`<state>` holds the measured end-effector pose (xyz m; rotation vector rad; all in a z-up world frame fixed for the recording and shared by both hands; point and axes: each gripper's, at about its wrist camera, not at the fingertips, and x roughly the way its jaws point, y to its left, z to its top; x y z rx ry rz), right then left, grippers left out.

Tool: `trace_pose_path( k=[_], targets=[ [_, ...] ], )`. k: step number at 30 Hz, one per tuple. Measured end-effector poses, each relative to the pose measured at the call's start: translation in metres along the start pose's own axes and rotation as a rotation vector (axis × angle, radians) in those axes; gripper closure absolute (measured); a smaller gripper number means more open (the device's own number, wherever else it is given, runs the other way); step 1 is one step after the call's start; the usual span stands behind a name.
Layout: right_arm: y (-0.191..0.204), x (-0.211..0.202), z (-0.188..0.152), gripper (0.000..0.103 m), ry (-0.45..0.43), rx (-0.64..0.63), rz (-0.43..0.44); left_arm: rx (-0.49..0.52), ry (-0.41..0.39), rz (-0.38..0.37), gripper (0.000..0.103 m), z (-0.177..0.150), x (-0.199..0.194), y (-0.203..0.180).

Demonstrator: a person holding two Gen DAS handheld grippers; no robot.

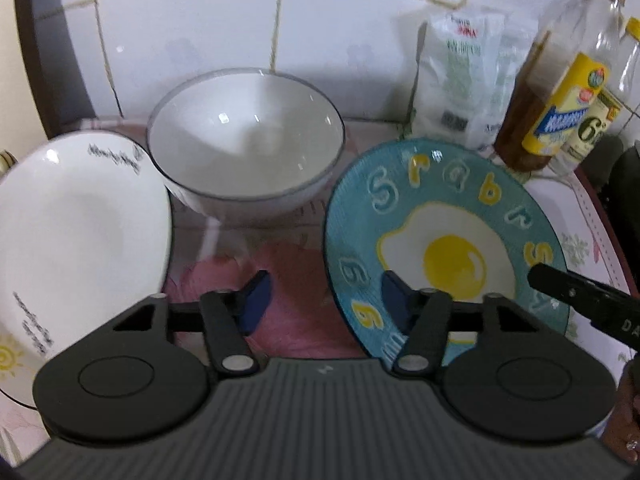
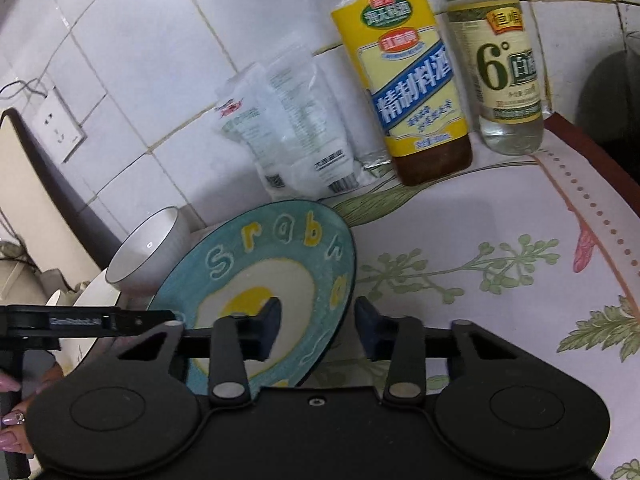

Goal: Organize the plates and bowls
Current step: 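Close both grippers on the blue egg plate rim and lift it, then carry the blue egg plate with both grippers and lower it onto the bunny-print plate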

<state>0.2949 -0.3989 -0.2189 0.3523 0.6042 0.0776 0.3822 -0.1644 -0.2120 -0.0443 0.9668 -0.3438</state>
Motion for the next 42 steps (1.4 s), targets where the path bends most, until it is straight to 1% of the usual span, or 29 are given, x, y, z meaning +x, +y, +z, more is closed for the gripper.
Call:
trace_pose_path(
  k=[1,2,3,4,6,11,13,16,17,19,22,25,30,34,42],
  targets=[
    [0.001,0.001,-0.001,0.065,0.001,-0.005,-0.006,-0.006,0.004,0.007,0.054,-0.001,0.003,0.0],
    [0.001,0.002,0.0,0.067,0.006,-0.01,-0.013,0.001,-0.014,0.019,0.057,-0.002,0.003,-0.001],
    [0.002,0.003,0.001,0.07,0.014,-0.018,-0.019,0.01,-0.022,0.016,0.064,-0.002,0.003,-0.003],
    [0.002,0.003,0.001,0.077,0.02,-0.024,-0.026,0.008,-0.024,-0.001,0.069,-0.002,0.005,-0.003],
    [-0.001,0.007,0.003,0.086,0.041,-0.015,-0.044,-0.018,-0.019,-0.036,0.082,0.0,0.007,-0.003],
    [-0.012,0.013,0.003,0.086,0.044,0.053,-0.002,-0.051,-0.031,-0.045,0.082,-0.001,0.008,-0.003],
    [-0.015,0.014,0.002,0.085,0.042,0.084,0.01,-0.074,-0.018,-0.054,0.082,0.001,0.009,-0.001],
    [-0.015,0.013,0.006,0.085,0.071,0.115,0.012,-0.053,0.024,-0.054,0.081,0.008,0.011,-0.001],
    [-0.013,0.012,0.007,0.085,0.086,0.107,0.016,-0.051,0.03,-0.063,0.082,0.01,0.01,0.0],
    [-0.006,0.008,0.007,0.084,0.087,0.059,0.019,-0.037,0.031,-0.072,0.081,0.01,0.004,0.002],
    [-0.001,0.001,0.005,0.083,0.109,0.051,0.031,-0.011,0.031,-0.075,0.081,0.007,-0.005,0.002],
    [0.004,-0.011,0.003,0.083,0.098,0.052,0.041,-0.012,0.038,-0.088,0.081,0.002,-0.016,0.005],
    [0.016,-0.038,0.004,0.083,0.083,0.054,0.046,0.004,0.035,-0.111,0.081,-0.007,-0.046,0.007],
    [0.038,-0.067,0.006,0.082,0.076,0.007,0.042,-0.018,0.021,-0.138,0.081,-0.016,-0.073,0.017],
    [0.071,-0.116,0.0,0.082,0.06,-0.032,0.071,-0.025,-0.011,-0.139,0.081,-0.041,-0.134,0.027]
  ],
)
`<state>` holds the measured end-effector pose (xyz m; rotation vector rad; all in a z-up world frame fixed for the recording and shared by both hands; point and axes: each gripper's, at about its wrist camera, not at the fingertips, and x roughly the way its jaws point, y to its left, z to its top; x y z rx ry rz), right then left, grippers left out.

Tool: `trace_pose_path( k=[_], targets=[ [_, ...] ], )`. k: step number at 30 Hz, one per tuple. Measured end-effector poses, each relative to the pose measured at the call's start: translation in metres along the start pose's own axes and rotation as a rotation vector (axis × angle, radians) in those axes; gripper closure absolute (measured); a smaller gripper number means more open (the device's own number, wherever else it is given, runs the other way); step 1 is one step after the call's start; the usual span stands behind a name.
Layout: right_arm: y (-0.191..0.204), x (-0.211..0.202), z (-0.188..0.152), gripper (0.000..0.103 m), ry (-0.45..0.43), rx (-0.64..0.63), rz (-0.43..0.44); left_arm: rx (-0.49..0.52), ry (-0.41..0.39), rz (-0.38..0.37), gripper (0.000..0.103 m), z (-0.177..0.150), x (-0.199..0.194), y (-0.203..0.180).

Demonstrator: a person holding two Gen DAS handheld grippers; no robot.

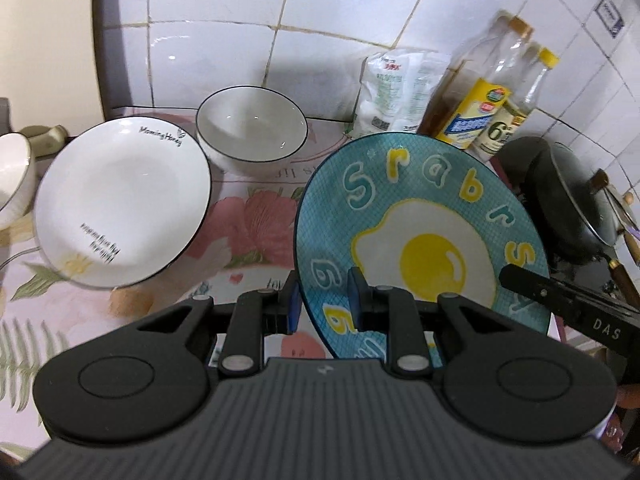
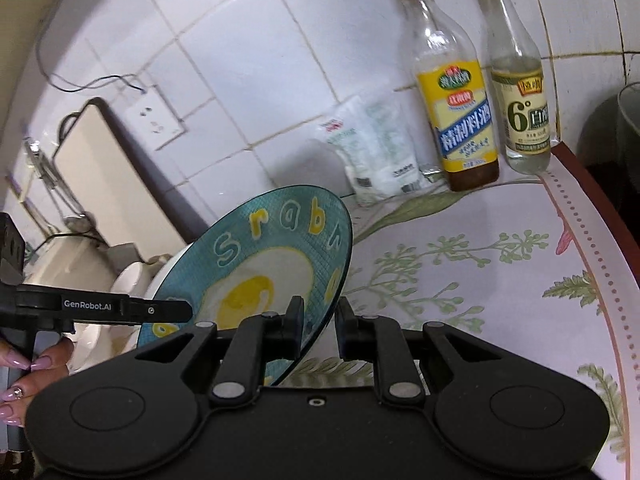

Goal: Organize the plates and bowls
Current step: 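Carry the blue egg plate with both grippers and lower it onto the bunny-print plate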

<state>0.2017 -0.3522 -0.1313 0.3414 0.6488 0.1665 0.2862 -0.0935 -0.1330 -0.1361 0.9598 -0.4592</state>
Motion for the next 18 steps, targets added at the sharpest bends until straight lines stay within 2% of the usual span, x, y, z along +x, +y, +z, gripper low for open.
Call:
trace_pose_path(
  k=[7,18],
  targets=[
    [0.025,-0.027,-0.02,0.082,-0.002,0.008,0.015,-0.019,0.004,0.0,0.081,-0.022,-0.037,0.009],
    [0.054,-0.038,-0.055,0.082,0.076,-0.01,0.019,-0.101,0.042,0.004,0.081,-0.073,-0.056,0.038]
  ],
)
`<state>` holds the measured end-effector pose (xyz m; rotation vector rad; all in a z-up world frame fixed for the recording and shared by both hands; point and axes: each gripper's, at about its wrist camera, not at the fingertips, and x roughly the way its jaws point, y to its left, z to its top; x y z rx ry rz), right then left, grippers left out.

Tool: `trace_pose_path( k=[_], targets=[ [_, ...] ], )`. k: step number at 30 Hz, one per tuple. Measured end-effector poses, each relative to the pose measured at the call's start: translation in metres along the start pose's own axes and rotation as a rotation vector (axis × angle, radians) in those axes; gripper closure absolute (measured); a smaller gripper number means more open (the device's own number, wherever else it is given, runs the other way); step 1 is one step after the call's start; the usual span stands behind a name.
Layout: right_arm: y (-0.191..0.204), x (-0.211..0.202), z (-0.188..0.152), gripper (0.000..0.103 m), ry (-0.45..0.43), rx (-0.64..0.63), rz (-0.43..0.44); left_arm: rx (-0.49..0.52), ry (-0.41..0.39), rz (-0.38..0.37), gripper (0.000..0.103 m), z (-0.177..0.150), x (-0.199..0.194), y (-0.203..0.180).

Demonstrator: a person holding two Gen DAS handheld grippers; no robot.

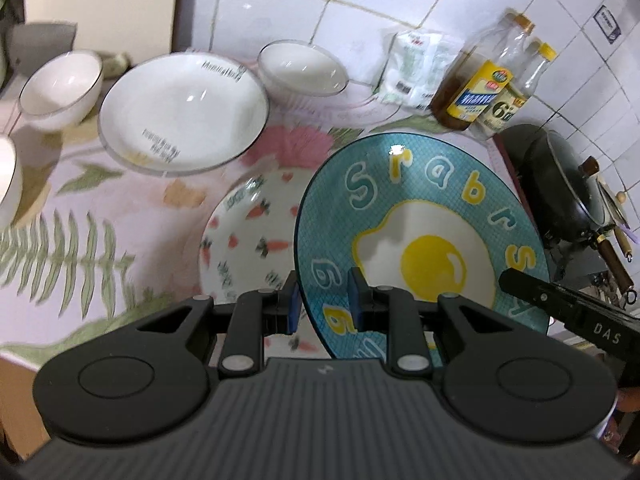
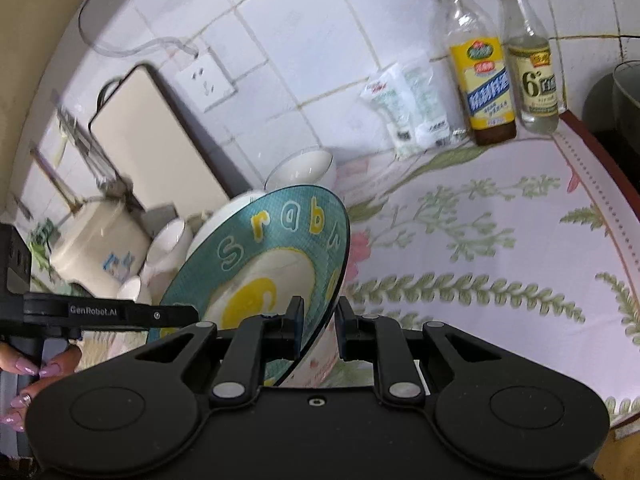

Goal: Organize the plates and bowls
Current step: 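Carry the blue egg plate with both grippers and lower it onto the bunny-print plate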

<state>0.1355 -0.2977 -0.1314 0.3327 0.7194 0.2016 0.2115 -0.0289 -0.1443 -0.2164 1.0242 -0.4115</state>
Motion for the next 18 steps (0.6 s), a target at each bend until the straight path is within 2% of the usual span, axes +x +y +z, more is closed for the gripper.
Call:
trace_pose_path(
  k=[10,18],
  targets=[
    [0.011,0.024,-0.022,0.082,0.103,-0.024,-0.006,-0.051,0.059,0.02,0.081,-0.023,0.013,0.032],
    [0.014,0.048,-0.028,0.082,0.157,-0.021,-0.017,-0.08,0.095,0.037,0.081,-0.026,0.028,0.052]
  ],
)
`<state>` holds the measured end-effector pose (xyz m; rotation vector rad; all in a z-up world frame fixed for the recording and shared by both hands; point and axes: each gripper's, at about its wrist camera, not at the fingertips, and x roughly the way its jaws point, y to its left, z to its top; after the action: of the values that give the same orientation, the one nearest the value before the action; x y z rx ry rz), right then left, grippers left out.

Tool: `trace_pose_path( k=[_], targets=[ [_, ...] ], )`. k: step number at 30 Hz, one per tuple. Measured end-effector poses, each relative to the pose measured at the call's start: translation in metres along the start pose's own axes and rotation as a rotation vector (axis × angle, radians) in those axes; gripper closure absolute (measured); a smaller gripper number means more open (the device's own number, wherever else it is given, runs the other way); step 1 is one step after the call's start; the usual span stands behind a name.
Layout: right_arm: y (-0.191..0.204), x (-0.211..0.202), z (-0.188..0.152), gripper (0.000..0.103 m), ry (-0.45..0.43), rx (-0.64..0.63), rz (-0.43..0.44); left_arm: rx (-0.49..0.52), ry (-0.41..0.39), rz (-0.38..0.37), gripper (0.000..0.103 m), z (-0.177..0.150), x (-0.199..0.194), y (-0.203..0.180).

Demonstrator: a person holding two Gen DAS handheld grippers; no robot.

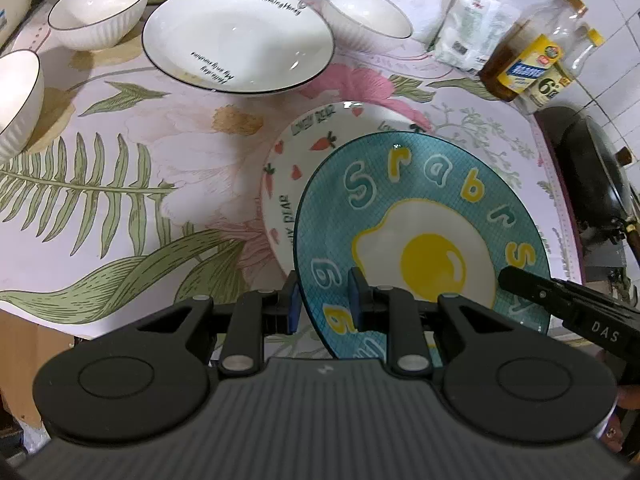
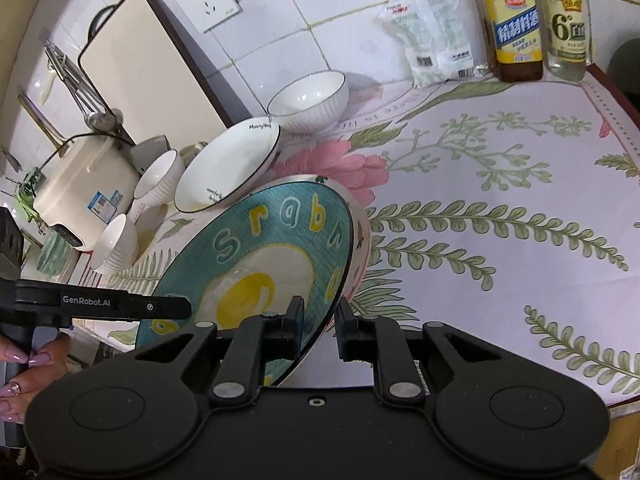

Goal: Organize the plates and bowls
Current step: 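Carry the blue egg plate with both grippers and lower it onto the bunny-print plate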

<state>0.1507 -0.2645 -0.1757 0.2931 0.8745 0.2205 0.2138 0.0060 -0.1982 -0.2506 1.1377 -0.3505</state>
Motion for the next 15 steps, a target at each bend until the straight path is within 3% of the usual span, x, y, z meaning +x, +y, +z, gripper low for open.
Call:
trace_pose_path(
  k=[15],
  targets=[
    [0.015,0.026,0.007,0.082,0.118,-0.006,-0.063,-0.048,0.058,0.052,0.08,0.011,0.017,0.013]
  ],
)
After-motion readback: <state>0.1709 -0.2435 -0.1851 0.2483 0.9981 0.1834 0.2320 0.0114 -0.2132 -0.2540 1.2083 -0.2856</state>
